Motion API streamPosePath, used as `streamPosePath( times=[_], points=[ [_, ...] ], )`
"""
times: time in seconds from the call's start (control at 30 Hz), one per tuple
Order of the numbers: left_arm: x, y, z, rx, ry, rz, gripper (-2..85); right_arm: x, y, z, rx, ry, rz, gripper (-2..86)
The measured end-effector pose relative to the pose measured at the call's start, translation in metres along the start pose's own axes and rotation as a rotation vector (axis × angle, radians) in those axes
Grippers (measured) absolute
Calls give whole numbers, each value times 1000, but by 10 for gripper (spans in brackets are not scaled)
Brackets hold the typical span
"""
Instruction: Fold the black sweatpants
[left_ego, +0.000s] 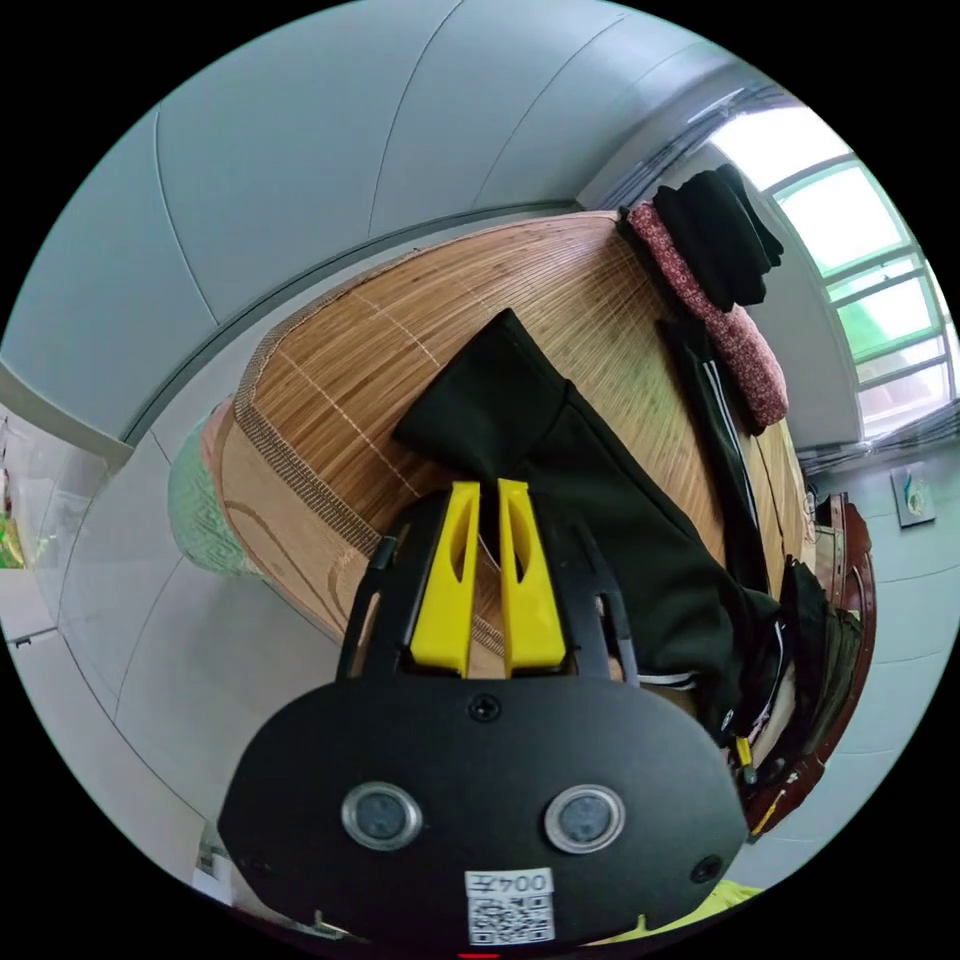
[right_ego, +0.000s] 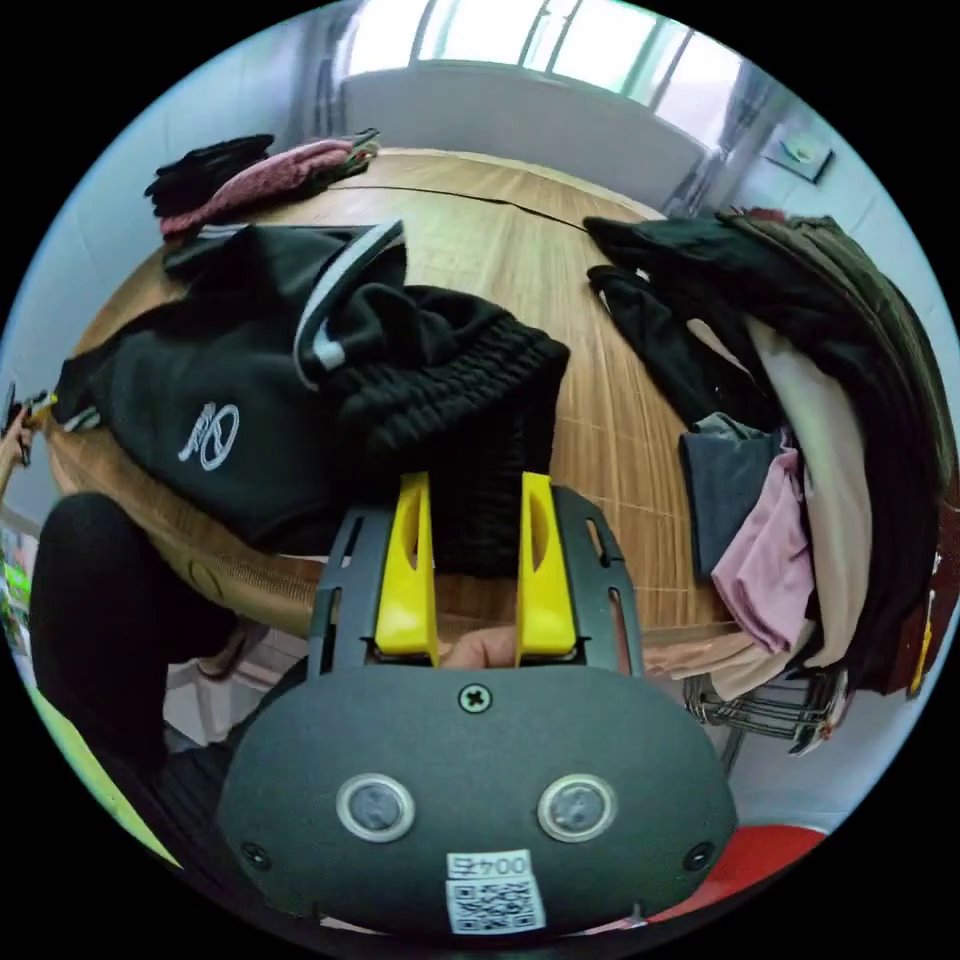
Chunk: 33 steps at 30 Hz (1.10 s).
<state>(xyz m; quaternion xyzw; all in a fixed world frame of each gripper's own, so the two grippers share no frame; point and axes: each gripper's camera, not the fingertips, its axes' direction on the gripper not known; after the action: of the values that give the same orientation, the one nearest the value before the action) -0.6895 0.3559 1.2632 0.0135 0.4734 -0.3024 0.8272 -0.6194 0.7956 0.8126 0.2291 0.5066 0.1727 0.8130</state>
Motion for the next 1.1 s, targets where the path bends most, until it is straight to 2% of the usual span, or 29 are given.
streamPosePath(
  times=[0.1, 0.17, 0.2, 0.23, 0.27, 0.33, 0.37, 0.43, 0.5, 0.53, 0.6, 0.63, 0.67, 0.73, 0.8, 0.87, 0.9, 0.97, 1.03, 1.1],
  points=[
    [23, -2, -12, 73, 4, 56, 19, 49, -38, -11, 9, 50, 182, 23],
    [36, -3, -9, 32, -32, 84, 19, 98, -41, -27, 17, -129, 349, 11],
    [42, -1, 1, -19, -90, 115, 19, 101, -40, -22, -23, -152, 348, 11],
    [43, 1, 13, -77, -148, 133, 20, 98, -36, -5, -138, -115, 323, 13],
    [42, 2, 17, -83, -152, 138, 21, 88, -28, 0, -170, -21, 297, 19],
    [30, 9, 15, -15, -39, 73, 22, 65, -17, -24, -43, 33, 231, 61],
    [27, 10, 16, -8, -13, 55, 22, 45, -11, -48, 103, -6, 154, 91],
    [19, 13, 18, 8, 56, -6, 24, 12, -11, -71, 250, -57, 17, 135],
    [18, 14, 18, 8, 71, -16, 24, -21, -30, -63, 210, -16, -102, 186],
    [20, 15, 18, 7, 67, -7, 24, -41, -45, -46, 118, 24, -180, 201],
    [23, 15, 18, 6, 61, 8, 25, -68, -56, -24, 71, 111, -286, 174],
    [25, 15, 18, 5, 59, 14, 25, -80, -63, -15, 65, 182, -332, 131],
    [26, 15, 18, 3, 58, 17, 25, -90, -69, -14, 108, 265, -395, 85],
    [31, 15, 18, -4, 42, 34, 26, -87, -96, -20, 149, 380, -424, 59],
    [38, 14, 17, -13, 14, 56, 26, -59, -145, -38, 216, 438, -352, 59],
    [45, 14, 17, -19, -17, 77, 27, 3, -223, -44, 241, 405, -165, 65],
    [49, 14, 17, -19, -32, 84, 27, 19, -243, -35, 209, 385, -127, 81],
    [53, 15, 17, -16, -42, 77, 28, 73, -308, 28, -57, 318, -1, 124],
    [57, 16, 16, -17, -51, 81, 28, 101, -318, 51, -118, 309, 92, 129],
    [60, 16, 16, -14, -52, 88, 28, 121, -298, 44, -45, 171, 191, 107]
  ],
)
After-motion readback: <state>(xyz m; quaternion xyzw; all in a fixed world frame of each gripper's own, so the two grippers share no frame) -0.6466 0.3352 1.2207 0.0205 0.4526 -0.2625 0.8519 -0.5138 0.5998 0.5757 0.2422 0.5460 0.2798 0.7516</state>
